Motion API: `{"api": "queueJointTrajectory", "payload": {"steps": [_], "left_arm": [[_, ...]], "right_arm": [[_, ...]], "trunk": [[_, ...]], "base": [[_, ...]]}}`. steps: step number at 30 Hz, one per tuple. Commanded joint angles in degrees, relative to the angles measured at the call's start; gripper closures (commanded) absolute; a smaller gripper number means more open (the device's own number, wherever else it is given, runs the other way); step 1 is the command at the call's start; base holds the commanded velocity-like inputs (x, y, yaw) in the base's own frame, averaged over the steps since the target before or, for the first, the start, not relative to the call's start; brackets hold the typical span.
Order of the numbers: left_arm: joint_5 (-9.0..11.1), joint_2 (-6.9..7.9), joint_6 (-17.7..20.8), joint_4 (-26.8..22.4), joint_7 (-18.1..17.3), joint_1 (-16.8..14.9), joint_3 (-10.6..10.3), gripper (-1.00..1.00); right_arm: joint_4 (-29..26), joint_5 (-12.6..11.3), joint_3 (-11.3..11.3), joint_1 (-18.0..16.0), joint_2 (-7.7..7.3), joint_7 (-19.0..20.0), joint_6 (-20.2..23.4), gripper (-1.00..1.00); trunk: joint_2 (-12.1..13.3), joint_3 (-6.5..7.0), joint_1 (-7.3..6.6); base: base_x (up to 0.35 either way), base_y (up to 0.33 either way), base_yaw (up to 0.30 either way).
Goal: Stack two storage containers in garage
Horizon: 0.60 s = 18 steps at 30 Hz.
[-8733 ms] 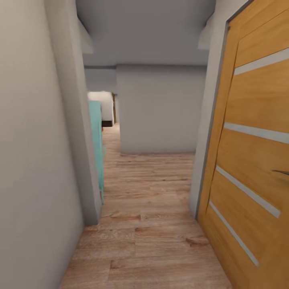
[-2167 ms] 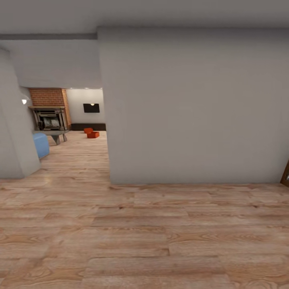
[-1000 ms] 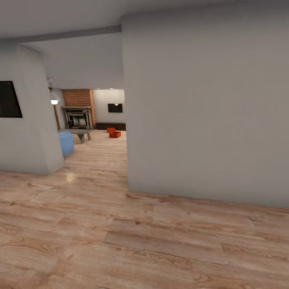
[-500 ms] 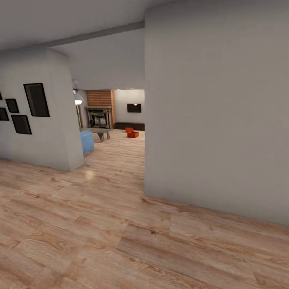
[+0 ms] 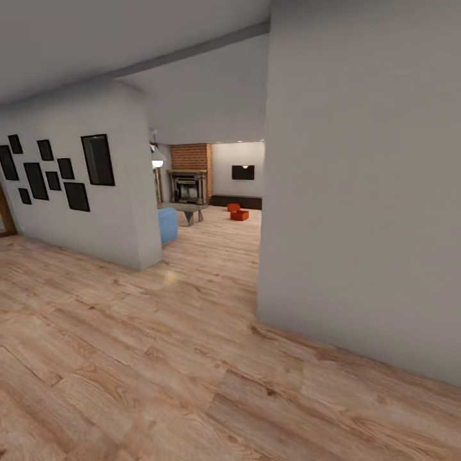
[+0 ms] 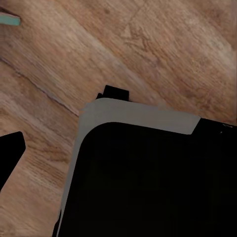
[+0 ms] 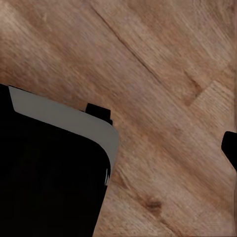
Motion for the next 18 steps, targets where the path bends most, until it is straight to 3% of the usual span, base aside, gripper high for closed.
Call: {"api": "queueJointTrajectory", "payload": {"steps": [1,18], "left_arm": [[0.6,-0.01,0.2,-0.1,0.1,0.0,0.0,-1.0],[0.6,-0.01,0.2,-0.1,0.1,0.0,0.0,-1.0]], "right_arm": [[0.2,-0.4,0.5,-0.1,0.0,-0.1,-0.3,-1.0],[0.2,0.1,1.0,-0.1,-0.12,0.0,-0.3,-1.0]], "trunk": [[0.0,-0.06,0.04],[0.0,-0.06,0.04]], "base": [[0.324,0.0,0.08],[0.324,0.0,0.005]]}}
